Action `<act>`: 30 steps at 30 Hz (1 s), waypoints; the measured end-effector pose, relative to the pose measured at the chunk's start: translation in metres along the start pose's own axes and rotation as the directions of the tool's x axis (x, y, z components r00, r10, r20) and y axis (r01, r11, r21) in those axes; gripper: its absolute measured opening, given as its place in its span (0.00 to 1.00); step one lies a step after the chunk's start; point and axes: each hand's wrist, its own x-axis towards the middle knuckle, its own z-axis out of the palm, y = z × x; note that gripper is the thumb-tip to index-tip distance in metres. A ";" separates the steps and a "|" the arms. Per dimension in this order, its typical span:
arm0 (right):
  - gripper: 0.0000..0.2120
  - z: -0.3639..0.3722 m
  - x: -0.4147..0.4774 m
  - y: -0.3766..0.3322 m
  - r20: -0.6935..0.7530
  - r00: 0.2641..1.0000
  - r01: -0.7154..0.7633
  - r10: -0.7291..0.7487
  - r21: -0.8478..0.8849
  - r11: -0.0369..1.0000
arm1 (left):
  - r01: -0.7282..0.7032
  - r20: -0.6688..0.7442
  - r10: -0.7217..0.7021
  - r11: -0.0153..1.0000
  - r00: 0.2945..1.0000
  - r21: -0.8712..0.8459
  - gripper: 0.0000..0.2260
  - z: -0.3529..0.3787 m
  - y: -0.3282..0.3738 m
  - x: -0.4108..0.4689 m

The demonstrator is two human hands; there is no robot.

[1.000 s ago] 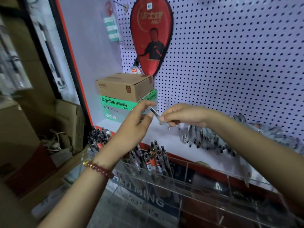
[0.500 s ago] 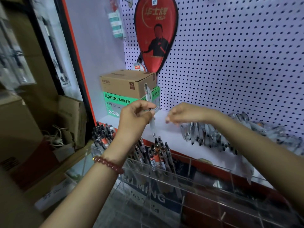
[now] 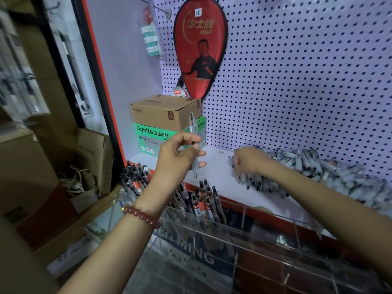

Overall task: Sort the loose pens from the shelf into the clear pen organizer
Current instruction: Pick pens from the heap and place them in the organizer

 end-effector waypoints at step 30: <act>0.12 -0.023 -0.131 -0.054 -0.482 0.865 0.458 -0.139 0.645 0.612 | -0.090 0.144 0.093 0.996 0.985 -0.025 0.03 0.025 0.010 -0.023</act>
